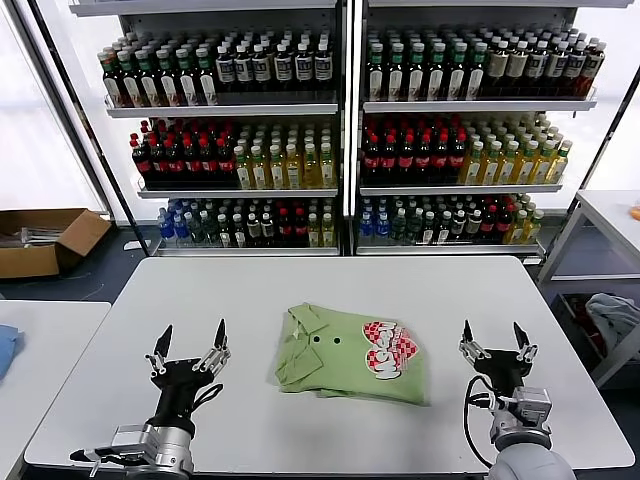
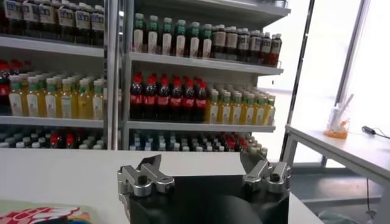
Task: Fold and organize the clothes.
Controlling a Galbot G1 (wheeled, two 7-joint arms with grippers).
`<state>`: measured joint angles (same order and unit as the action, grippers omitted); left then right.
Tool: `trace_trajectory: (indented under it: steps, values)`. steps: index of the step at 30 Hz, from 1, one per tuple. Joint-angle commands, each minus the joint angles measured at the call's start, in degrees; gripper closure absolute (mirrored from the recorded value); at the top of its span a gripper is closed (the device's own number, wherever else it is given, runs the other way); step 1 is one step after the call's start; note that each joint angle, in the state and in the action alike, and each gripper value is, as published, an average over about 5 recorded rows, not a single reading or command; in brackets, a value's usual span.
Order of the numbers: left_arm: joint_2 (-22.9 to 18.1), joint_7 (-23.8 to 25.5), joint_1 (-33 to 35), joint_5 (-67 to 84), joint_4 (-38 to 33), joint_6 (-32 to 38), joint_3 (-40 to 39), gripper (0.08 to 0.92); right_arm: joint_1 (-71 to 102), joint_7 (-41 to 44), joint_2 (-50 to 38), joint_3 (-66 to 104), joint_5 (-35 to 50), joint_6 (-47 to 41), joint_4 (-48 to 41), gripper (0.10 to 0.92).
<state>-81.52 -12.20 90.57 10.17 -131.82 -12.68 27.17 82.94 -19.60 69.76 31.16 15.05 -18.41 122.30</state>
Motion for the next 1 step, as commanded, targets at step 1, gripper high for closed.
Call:
trace_trajectory:
  steps: [1]
  values:
    - [-0.2, 0.6, 0.4, -0.2, -0.2, 0.2, -0.5, 0.177, 1.0, 2.0, 0.3, 0.0, -0.1, 0.2, 0.7, 0.203]
